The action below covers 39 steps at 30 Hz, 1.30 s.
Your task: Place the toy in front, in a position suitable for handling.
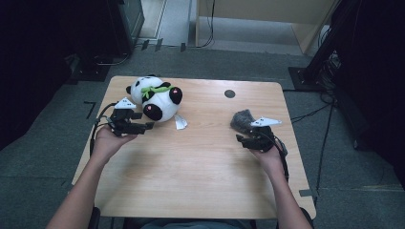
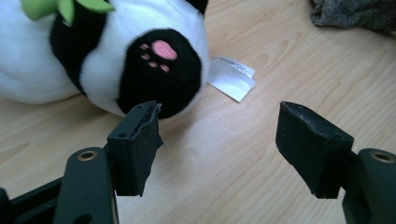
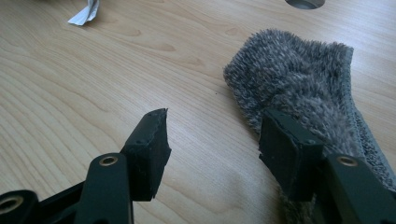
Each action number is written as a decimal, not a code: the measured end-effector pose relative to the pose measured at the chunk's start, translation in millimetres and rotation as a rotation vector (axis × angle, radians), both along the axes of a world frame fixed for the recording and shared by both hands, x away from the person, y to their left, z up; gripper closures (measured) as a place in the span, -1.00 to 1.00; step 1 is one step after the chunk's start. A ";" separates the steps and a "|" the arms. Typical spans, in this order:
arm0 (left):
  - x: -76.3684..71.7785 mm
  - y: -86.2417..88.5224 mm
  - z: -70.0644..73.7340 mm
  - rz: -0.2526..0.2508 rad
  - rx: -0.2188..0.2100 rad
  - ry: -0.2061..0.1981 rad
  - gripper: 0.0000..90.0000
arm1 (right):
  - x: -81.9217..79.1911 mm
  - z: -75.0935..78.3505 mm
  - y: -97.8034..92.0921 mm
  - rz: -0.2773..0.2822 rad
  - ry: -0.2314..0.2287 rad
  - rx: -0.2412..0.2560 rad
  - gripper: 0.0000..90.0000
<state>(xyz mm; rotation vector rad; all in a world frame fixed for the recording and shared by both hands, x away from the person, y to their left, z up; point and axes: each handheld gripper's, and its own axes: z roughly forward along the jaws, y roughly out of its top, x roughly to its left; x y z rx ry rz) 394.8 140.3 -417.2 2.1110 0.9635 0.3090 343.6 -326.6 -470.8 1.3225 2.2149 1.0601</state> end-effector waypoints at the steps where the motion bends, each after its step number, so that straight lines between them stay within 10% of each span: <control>1: 4.7 2.2 4.2 -0.001 0.003 -0.007 -0.32 | 0.2 -0.3 0.1 -0.004 0.004 0.003 -0.05; 17: 48.4 10.5 27.3 0.017 -0.003 -0.033 -0.33 | 0.7 -3.3 2.1 -0.001 0.000 0.000 -0.08; 39: 106.2 6.5 16.8 0.014 0.038 -0.028 -0.38 | 1.7 -4.3 2.3 0.007 0.010 0.014 -0.06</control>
